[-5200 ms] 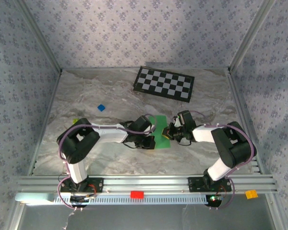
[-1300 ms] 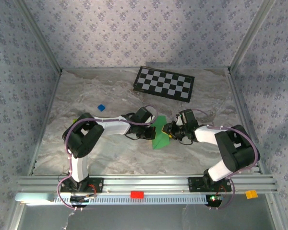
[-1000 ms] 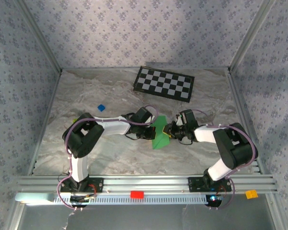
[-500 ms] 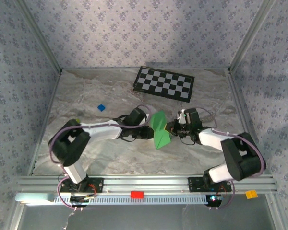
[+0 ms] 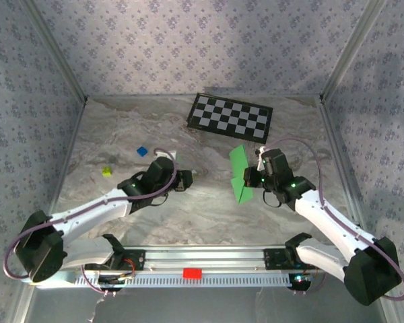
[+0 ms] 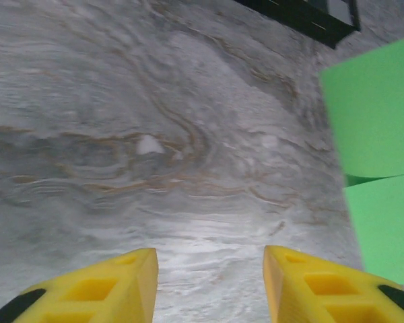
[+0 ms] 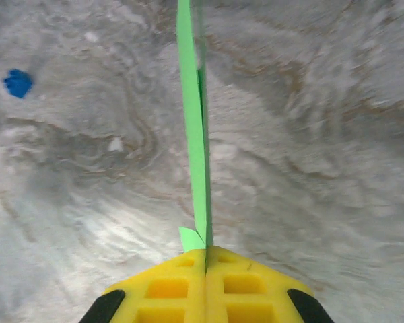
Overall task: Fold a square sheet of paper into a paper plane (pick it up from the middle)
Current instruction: Turn over the paper at the center of the table.
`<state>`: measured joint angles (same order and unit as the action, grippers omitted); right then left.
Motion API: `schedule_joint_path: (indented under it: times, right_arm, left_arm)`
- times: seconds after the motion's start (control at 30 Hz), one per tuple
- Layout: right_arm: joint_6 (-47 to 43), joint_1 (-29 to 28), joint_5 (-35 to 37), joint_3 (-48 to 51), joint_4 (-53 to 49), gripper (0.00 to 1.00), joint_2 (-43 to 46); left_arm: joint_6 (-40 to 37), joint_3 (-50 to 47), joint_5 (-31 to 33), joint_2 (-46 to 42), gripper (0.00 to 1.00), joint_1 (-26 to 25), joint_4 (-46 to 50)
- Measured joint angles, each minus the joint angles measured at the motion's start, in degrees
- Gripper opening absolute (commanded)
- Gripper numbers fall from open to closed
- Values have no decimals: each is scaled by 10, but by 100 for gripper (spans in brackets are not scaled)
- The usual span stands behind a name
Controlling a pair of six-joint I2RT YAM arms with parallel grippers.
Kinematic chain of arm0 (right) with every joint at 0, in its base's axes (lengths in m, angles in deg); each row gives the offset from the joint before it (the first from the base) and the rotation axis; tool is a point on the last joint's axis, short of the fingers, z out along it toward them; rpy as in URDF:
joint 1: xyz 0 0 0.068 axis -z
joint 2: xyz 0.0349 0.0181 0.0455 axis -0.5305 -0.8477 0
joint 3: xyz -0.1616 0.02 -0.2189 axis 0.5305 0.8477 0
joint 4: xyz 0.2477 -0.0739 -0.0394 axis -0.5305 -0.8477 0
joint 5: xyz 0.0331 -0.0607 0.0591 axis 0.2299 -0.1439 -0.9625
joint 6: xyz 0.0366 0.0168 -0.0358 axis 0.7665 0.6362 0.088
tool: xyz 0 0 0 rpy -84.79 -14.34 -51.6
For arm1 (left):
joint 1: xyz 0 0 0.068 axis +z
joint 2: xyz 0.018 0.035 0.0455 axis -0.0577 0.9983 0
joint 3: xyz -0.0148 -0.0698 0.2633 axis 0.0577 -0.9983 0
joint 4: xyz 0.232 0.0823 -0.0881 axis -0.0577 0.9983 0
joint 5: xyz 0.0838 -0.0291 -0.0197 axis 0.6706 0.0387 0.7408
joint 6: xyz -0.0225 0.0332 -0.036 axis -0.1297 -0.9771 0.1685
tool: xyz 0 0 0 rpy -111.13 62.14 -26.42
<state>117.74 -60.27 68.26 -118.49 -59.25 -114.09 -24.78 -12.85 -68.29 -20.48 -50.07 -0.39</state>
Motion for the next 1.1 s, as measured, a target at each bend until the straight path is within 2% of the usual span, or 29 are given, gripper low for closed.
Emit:
schedule_joint_path:
  times: [0.2,0.4,0.53,0.67,0.8,0.97,1.1]
  right_arm:
    - [-24,-74,172,-91,-138,2,-64]
    - [5,-165,347,-191,-255,2,-211]
    - [30,-224,406,-249,-302,2,-326]
    - [45,-267,407,-315,-318,3,-430]
    - [56,-297,363,-362,-302,5,-502]
    - [71,-306,279,-396,-262,9,-537]
    - [81,-299,208,-399,-218,21,-538]
  left_arm:
    - [25,-39,47,-64,51,16,32]
    - [59,-54,94,-111,51,25,66]
    - [83,-58,131,-154,53,29,98]
    - [100,-67,161,-200,53,29,126]
    - [119,-72,191,-243,53,30,159]
    - [129,-78,213,-282,53,33,186]
    - [131,-82,216,-286,54,33,197]
